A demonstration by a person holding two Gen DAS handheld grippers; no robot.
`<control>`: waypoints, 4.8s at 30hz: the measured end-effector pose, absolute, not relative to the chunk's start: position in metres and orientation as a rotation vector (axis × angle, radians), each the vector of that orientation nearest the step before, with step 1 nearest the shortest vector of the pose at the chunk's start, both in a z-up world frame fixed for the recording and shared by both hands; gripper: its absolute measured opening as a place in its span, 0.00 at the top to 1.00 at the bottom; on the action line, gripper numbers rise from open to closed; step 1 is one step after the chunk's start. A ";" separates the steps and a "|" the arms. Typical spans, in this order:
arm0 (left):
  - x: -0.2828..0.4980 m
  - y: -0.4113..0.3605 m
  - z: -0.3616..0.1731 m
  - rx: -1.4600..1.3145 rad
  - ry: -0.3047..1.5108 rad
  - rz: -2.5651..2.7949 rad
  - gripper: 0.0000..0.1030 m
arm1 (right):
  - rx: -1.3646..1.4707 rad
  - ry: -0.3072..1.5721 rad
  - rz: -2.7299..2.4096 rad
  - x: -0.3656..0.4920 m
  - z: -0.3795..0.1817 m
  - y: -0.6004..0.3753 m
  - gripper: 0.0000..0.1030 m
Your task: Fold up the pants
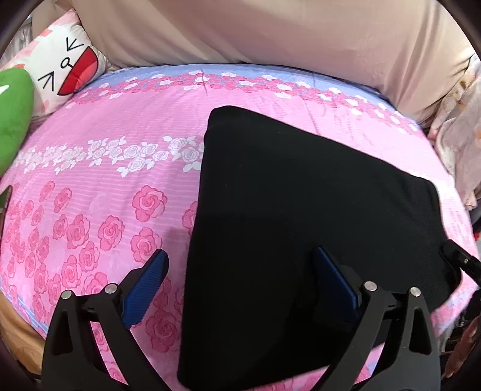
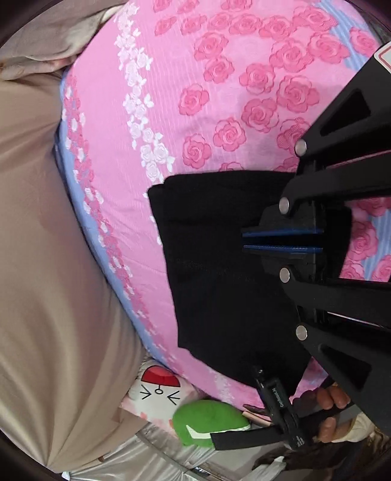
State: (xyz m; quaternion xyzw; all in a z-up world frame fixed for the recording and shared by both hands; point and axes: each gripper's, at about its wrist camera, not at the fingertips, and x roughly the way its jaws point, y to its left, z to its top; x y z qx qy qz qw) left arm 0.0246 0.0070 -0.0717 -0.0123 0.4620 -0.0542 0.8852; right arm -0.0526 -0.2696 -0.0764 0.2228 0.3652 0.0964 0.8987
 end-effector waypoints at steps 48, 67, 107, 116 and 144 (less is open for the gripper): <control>-0.011 -0.007 -0.079 -0.102 1.075 -0.201 0.09 | 0.679 0.847 0.332 -0.065 -0.125 -0.272 0.25; 0.008 -0.006 -0.080 -0.176 1.090 -0.247 0.33 | 0.718 0.818 0.335 -0.053 -0.131 -0.274 0.54; 0.013 0.006 -0.093 -0.218 1.088 -0.211 0.07 | 0.680 0.831 0.347 -0.057 -0.121 -0.258 0.26; -0.004 0.009 -0.056 -0.253 1.031 -0.299 0.67 | 0.633 0.748 0.341 -0.068 -0.095 -0.255 0.61; -0.022 0.004 -0.032 -0.187 1.011 -0.326 0.67 | 0.580 0.704 0.348 -0.087 -0.062 -0.253 0.62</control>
